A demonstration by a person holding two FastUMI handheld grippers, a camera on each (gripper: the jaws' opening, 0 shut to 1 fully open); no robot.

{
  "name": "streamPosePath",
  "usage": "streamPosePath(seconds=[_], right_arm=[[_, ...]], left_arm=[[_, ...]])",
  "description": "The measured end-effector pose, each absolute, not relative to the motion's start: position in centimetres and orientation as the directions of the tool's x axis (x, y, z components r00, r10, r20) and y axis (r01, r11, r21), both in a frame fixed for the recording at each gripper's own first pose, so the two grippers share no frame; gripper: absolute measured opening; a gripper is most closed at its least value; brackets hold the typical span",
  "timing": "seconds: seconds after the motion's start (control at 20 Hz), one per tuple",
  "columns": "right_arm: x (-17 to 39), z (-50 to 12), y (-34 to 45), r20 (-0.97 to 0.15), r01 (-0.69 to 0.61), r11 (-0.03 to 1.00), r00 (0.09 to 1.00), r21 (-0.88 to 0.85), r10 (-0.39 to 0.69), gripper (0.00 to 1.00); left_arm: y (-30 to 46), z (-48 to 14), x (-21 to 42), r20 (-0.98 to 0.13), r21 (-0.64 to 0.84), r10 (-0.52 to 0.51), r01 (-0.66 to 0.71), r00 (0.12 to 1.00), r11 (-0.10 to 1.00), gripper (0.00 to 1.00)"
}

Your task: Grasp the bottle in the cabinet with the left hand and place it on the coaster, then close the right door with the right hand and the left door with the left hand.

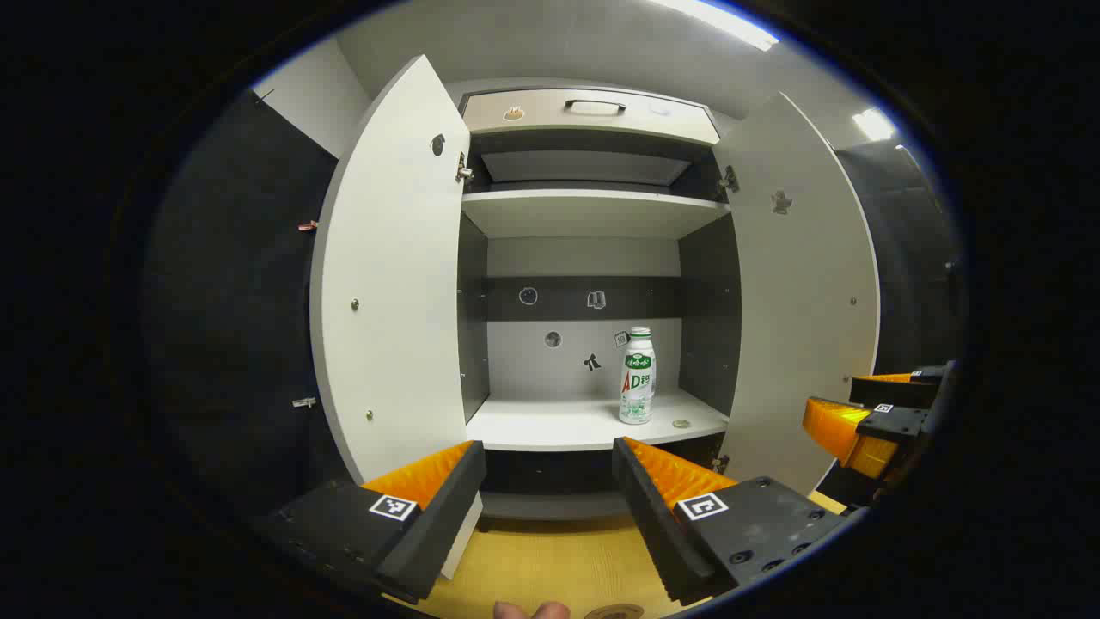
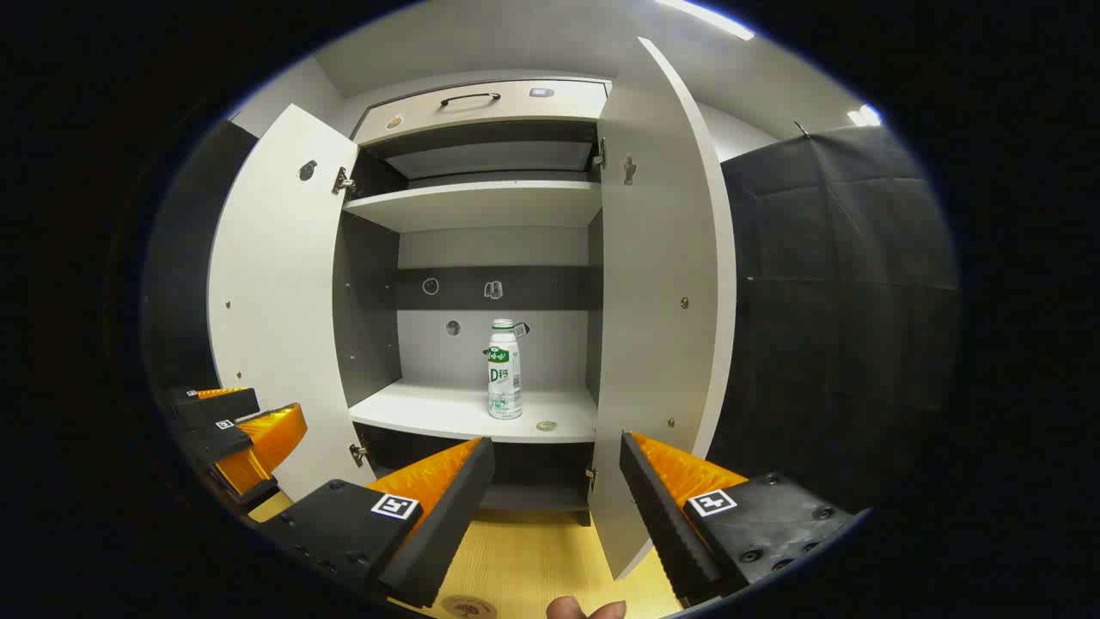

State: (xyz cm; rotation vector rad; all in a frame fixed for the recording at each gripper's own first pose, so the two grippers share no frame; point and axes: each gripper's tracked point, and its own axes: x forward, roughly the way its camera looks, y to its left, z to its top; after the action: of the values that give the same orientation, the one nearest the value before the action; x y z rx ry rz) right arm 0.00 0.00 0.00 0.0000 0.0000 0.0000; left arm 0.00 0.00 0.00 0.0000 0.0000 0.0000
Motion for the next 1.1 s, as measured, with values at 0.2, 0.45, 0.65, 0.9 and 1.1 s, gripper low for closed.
streamPosePath(seconds=[0.2,0.45,0.65,0.9,1.1], right_arm=[[-0.2,0.5,0.1,0.024,0.002,1.0,1.0,-0.013,-0.002,0.98],[-0.1,0.4,0.6,0.025,-0.003,0.999,1.0,-0.036,0.004,0.98],[0.0,0.5,0.6,0.024,-0.003,0.999,1.0,-0.032,0.004,0.98],[0.0,0.7,0.6,0.03,-0.002,0.999,1.0,-0.033,0.003,0.98],[-0.4,1.7,0.2,0.04,0.002,1.0,0.999,-0.021,-0.001,0.98]], left_arm=[[0.0,0.2,0.2,0.008,0.024,0.012,-0.012,1.0,1.0,0.95],[-0.3,0.0,0.4,-0.003,0.028,0.01,-0.01,1.0,1.0,0.94],[-0.3,0.0,0.5,-0.004,0.018,0.008,-0.008,1.0,1.0,0.95],[-0.3,0.0,0.8,-0.001,0.021,0.005,-0.005,1.0,1.0,0.95],[-1.2,0.0,1.7,-0.006,0.019,-0.016,0.016,1.0,1.0,0.94]])
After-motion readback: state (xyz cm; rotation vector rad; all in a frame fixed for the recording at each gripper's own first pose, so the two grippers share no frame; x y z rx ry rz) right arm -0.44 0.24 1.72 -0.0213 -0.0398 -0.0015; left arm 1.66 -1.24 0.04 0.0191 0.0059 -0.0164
